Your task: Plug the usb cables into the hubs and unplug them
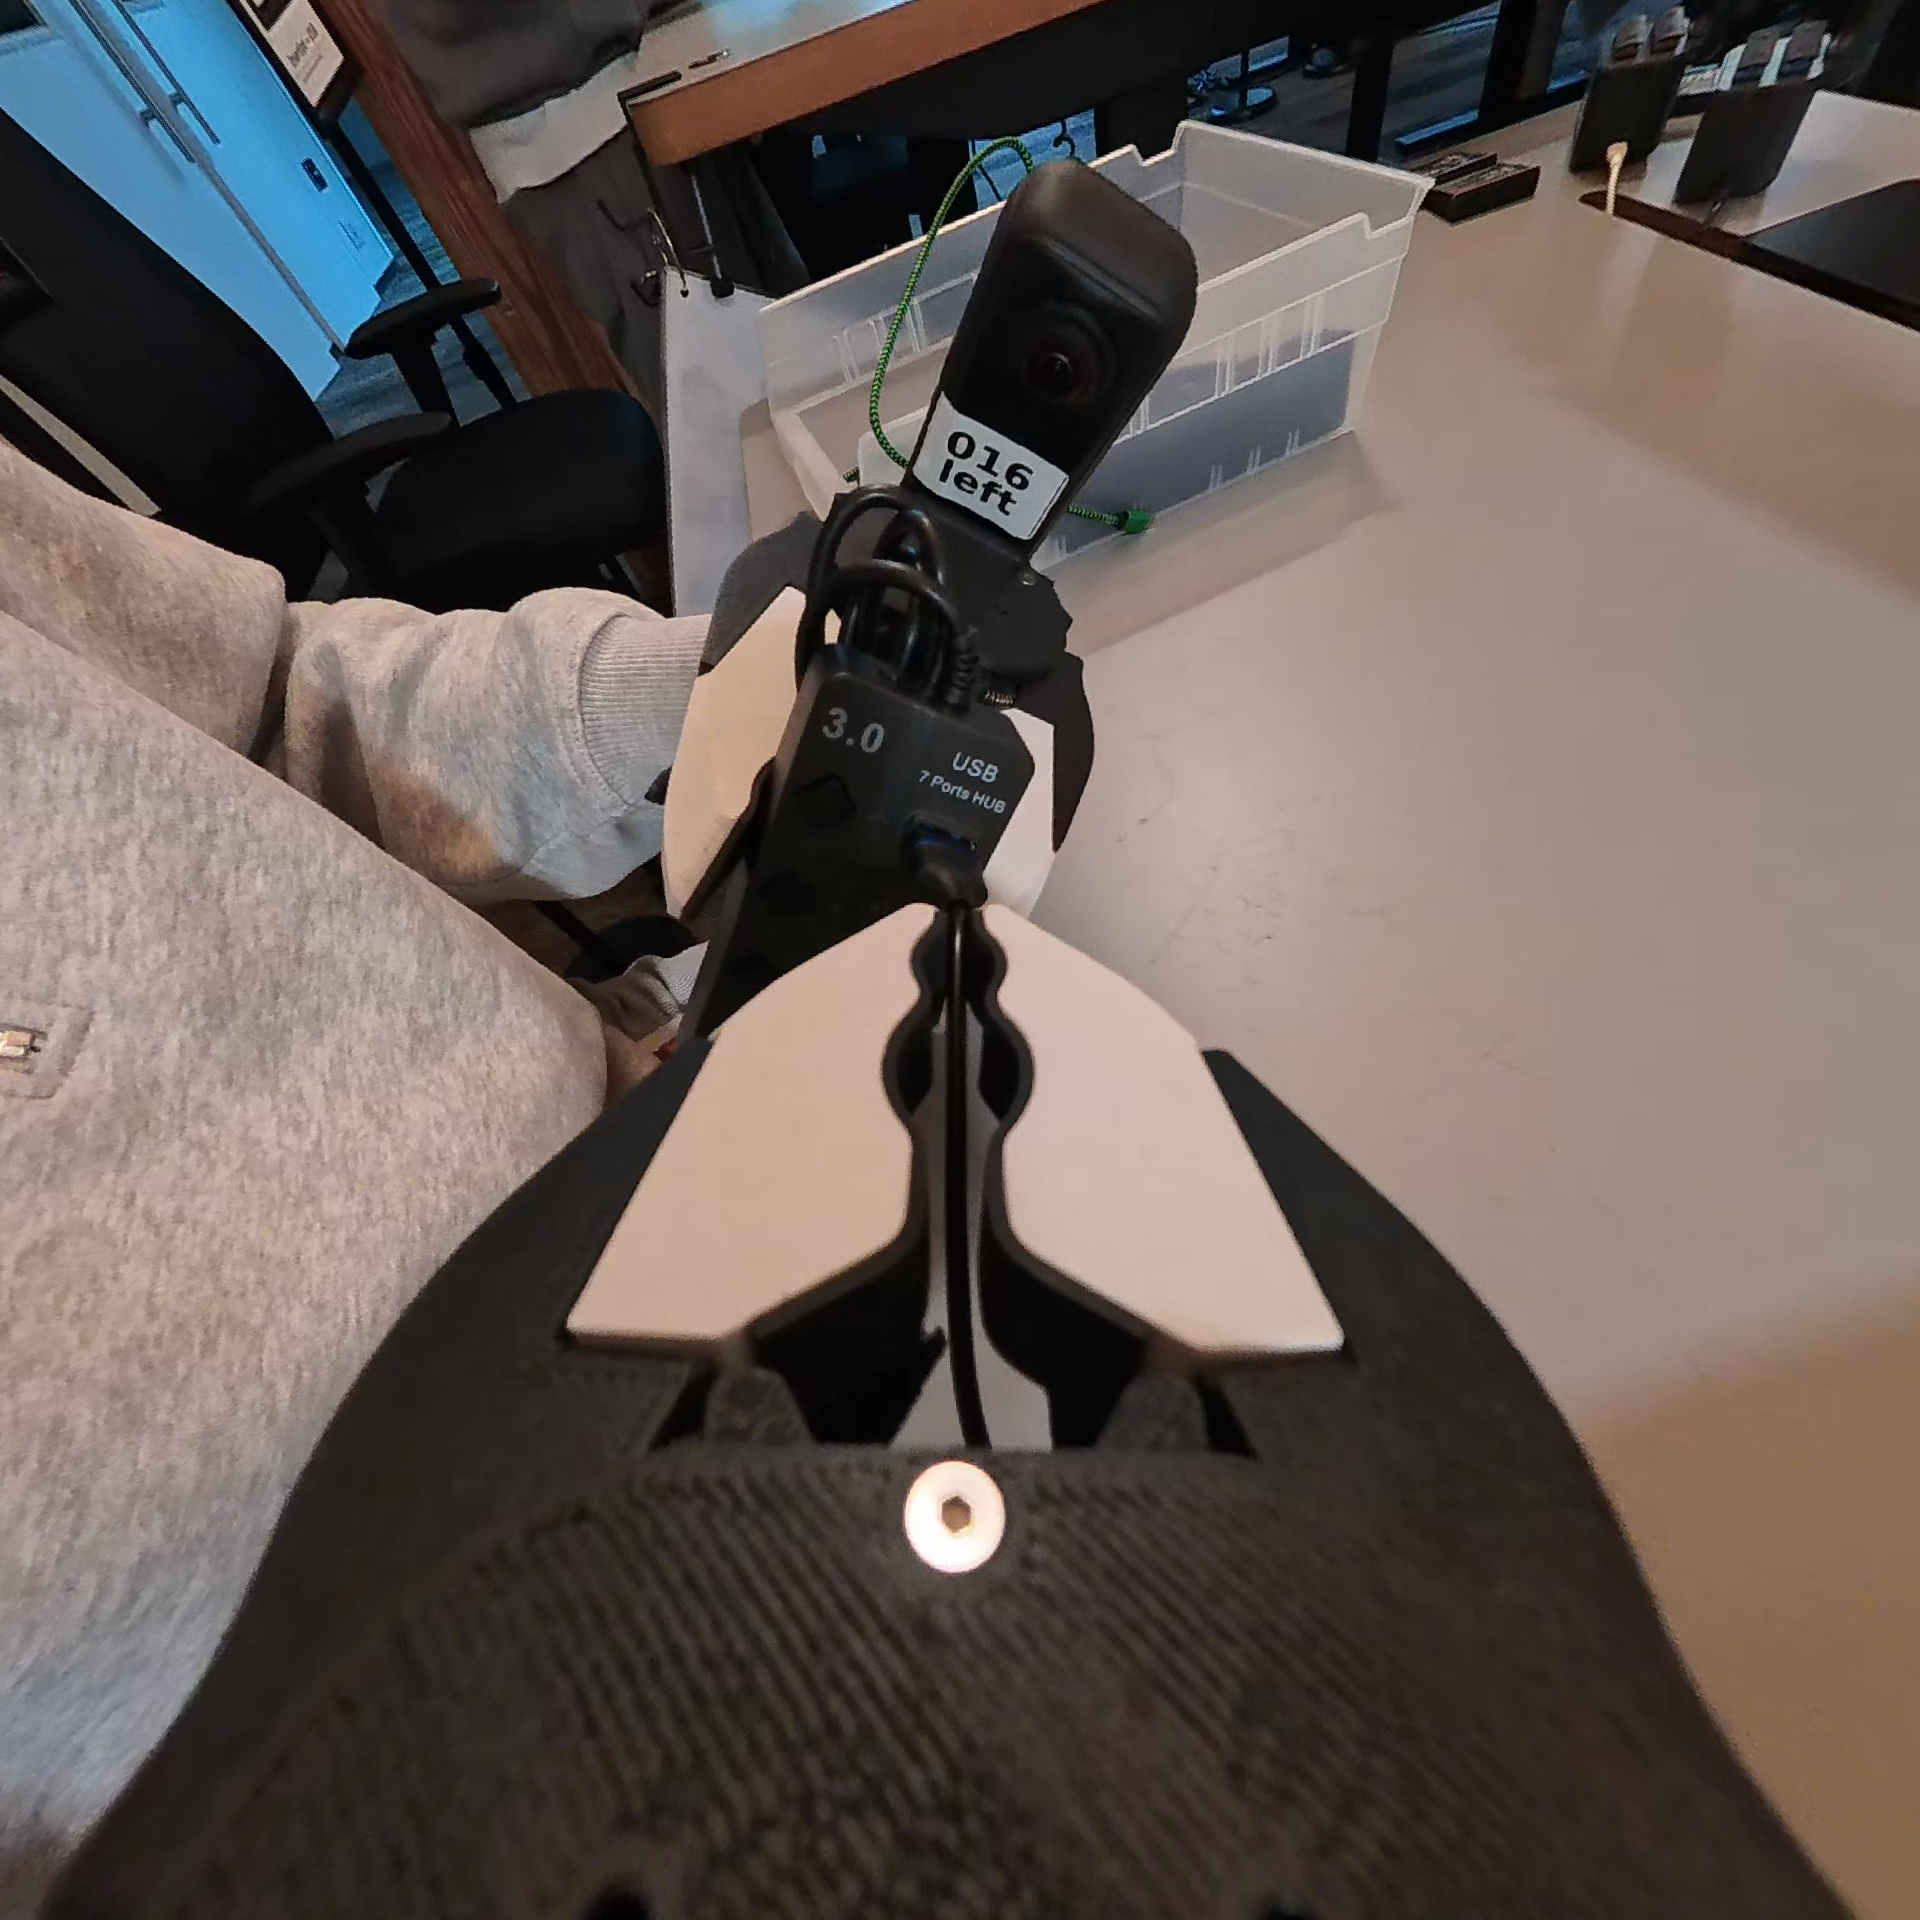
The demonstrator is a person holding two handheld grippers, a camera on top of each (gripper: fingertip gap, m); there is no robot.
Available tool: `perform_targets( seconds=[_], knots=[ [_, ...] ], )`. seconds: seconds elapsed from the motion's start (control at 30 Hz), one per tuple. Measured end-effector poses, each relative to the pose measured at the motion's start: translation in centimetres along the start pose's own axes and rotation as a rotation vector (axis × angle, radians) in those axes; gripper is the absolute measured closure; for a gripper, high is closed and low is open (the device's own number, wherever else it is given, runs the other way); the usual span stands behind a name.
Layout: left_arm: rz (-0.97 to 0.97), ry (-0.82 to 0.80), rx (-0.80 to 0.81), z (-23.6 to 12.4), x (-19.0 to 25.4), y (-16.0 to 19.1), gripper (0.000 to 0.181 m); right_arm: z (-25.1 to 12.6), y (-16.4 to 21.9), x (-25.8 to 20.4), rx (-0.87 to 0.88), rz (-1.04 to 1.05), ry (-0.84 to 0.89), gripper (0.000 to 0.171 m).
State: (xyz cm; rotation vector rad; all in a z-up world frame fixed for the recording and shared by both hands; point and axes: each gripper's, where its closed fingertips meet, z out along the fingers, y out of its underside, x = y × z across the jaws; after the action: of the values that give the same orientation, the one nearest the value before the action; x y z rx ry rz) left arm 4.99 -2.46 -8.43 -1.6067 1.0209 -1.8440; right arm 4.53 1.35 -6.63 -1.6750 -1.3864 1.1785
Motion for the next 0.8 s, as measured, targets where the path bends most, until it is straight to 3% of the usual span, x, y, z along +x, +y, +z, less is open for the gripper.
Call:
perform_targets(
  seconds=[0.3, 0.6, 0.8],
  knots=[
    [-0.004, 0.032, 0.014, 0.1, 0.9, -0.7, 0.120, 1.5, 1.8, -0.1, -0.094, -0.049, 0.018, 0.168],
    [-0.011, 0.121, 0.178, -0.4, 1.8, -2.8, 0.121, 0.2, -1.1, -0.3, 0.101, -0.026, -0.013, 0.168],
    [-0.008, -0.024, 0.250, -1.2, -0.6, -3.5, 0.113, -0.9, -2.1, 0.2, 0.171, 0.007, -0.006, 0.168]
  ],
)
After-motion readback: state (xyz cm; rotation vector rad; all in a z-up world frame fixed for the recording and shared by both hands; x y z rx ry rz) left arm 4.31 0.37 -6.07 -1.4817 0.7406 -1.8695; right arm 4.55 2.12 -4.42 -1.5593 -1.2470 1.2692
